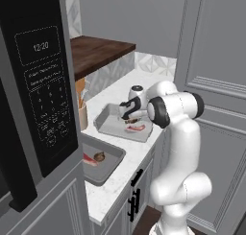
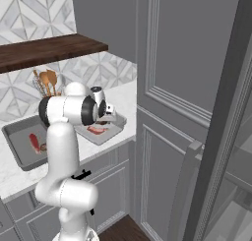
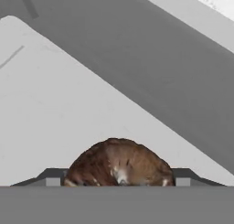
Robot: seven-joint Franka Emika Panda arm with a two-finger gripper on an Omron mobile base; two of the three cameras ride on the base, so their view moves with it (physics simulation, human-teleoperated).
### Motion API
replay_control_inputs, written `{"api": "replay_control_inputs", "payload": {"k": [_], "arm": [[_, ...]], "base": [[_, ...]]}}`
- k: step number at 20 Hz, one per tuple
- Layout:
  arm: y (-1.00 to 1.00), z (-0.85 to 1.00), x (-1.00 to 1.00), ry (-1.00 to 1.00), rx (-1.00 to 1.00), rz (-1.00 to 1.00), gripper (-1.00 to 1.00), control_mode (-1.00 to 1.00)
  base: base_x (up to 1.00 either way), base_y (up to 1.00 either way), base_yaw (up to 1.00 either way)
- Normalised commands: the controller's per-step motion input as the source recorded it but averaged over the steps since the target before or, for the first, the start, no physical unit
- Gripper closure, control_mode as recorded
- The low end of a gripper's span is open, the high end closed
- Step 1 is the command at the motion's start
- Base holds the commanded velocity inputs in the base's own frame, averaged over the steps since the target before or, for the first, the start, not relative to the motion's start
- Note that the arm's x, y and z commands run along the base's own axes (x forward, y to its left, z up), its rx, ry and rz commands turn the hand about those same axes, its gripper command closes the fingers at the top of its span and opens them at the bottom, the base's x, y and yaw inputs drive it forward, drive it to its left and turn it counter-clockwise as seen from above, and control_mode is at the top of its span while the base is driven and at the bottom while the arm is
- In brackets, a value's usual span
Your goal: Place one mushroom and one steak in each tupperware on the nearby counter, to pack two identical lunches.
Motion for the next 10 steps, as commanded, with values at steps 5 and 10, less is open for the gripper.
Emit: {"api": "replay_control_inputs", "payload": {"k": [5,10], "arm": [[0.05,0.00,-0.01,0.00,0.00,0.00,1.00,-1.00],[0.24,0.00,0.24,0.00,-0.01,-0.01,-1.00,-1.00]], "base": [[0.00,0.00,0.00],[0.00,0.00,0.00]]}}
